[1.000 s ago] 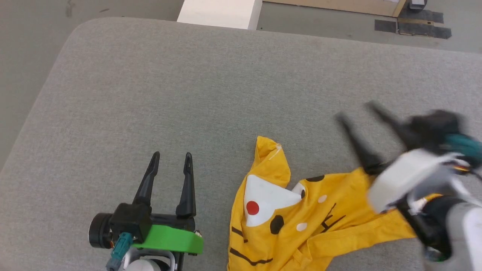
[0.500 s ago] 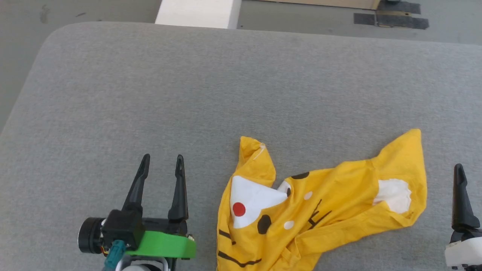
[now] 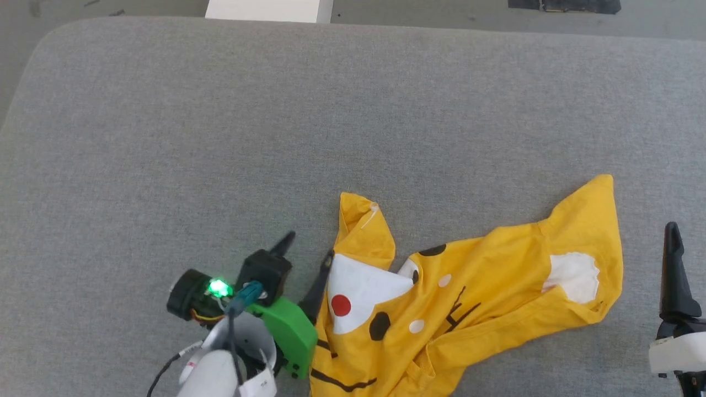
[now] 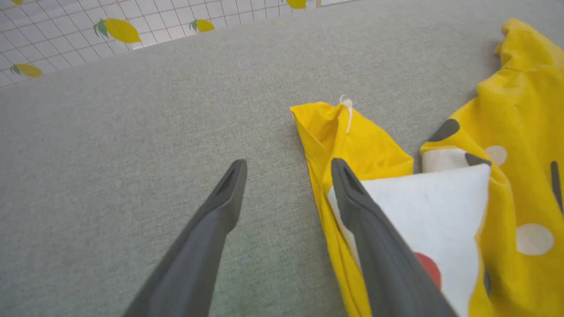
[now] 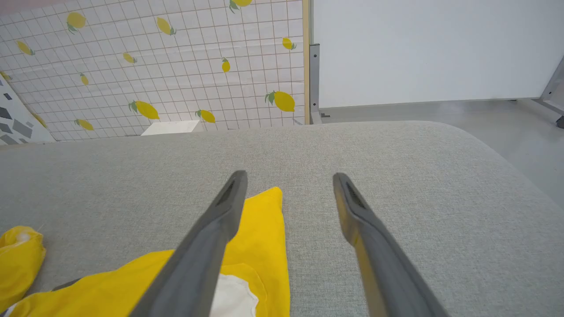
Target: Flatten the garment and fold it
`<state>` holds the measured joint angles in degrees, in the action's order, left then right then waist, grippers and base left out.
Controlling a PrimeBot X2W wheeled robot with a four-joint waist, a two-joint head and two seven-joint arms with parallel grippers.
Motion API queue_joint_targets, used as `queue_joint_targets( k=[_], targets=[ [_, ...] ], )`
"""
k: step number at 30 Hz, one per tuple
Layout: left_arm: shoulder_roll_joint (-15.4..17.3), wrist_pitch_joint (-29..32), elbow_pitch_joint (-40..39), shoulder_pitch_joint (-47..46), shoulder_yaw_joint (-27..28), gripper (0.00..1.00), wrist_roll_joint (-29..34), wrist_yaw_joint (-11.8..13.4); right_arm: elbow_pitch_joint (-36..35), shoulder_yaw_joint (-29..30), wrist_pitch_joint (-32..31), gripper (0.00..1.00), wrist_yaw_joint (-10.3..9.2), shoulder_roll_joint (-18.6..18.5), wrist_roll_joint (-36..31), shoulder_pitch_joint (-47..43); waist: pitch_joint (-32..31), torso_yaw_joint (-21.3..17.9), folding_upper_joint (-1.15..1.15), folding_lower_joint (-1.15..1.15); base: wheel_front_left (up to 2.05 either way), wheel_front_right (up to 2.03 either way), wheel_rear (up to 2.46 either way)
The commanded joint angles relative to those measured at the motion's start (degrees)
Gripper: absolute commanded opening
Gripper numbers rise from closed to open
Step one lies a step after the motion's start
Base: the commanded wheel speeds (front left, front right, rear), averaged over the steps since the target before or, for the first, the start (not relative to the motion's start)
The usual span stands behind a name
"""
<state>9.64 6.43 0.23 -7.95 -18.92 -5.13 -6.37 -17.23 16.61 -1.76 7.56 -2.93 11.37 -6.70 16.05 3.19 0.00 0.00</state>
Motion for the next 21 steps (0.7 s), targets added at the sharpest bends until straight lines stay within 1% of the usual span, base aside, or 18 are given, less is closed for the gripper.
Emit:
queue_joint_targets(
  k=[1, 2, 6, 10, 11, 12, 14, 17, 20, 21],
  targets=[
    [0.79, 2.25, 0.43, -0.77, -0.69, 1.00, -1.11, -0.41, 0.08, -0.33, -0.23, 1.00, -0.08, 0.04, -0.21, 1.12, 0.22, -0.10, 0.00, 0.00, 0.00, 0.00, 0.00],
    [1.60, 5.06, 0.69, -0.66, -1.76, 1.00, -1.96, -0.63, 0.09, -0.54, -0.43, 1.00, -0.08, 0.04, -0.26, 1.12, 0.31, -0.17, 0.00, 0.00, 0.00, 0.00, 0.00],
    [2.77, 10.84, 0.86, 0.32, -3.63, 1.00, -5.17, -0.89, 0.14, -1.12, -0.82, 1.00, -0.08, 0.05, -0.14, 1.17, 0.61, -0.34, 0.00, 0.00, 0.00, 0.00, 0.00],
    [3.29, 13.23, 1.16, 1.01, -5.94, 1.00, -8.53, -1.02, 0.34, -1.41, -0.99, 1.00, -0.08, 0.05, 0.12, 1.29, 0.81, -0.34, 0.00, 0.00, 0.00, 0.00, 0.00],
    [3.47, 13.31, 1.34, 0.93, -6.62, 0.40, -9.03, -1.04, 0.38, -1.45, -1.02, 1.00, -0.08, 0.05, 0.13, 1.33, 0.84, -0.32, 0.00, 0.00, 0.00, 0.00, 0.00],
    [3.68, 13.17, 1.65, 0.69, -7.41, 0.00, -9.61, -1.06, 0.44, -1.49, -1.06, 1.00, -0.08, 0.05, 0.12, 1.44, 0.86, -0.28, 0.00, 0.00, 0.00, 0.00, 0.00],
    [4.29, 12.10, 2.26, -0.27, -8.69, 0.00, -10.01, -1.08, 0.46, -1.73, -1.12, 1.00, -0.08, 0.05, -0.07, 1.77, 0.86, -0.19, 0.00, 0.00, 0.00, 0.00, 0.00],
    [4.39, 8.20, 2.54, -2.31, -7.86, 0.00, -9.68, -0.74, 0.48, -2.03, -1.22, 1.00, -0.08, 0.05, -0.27, 2.26, 0.62, 0.07, 0.00, 0.00, 0.00, 0.00, 0.00],
    [4.00, 2.69, 1.30, -4.59, -4.95, 0.00, -8.99, 1.61, 0.42, -1.95, -1.41, 1.00, -0.08, 0.05, -0.41, 2.42, 0.18, 0.59, 0.00, 0.00, 0.00, 0.00, 0.00],
    [3.90, 0.55, 0.41, -5.44, -3.49, 0.00, -8.75, 2.83, 0.34, -1.91, -1.48, 1.00, -0.08, 0.05, -0.48, 2.47, 0.07, 0.82, 0.00, 0.00, 0.00, 0.00, 0.00]
  ],
)
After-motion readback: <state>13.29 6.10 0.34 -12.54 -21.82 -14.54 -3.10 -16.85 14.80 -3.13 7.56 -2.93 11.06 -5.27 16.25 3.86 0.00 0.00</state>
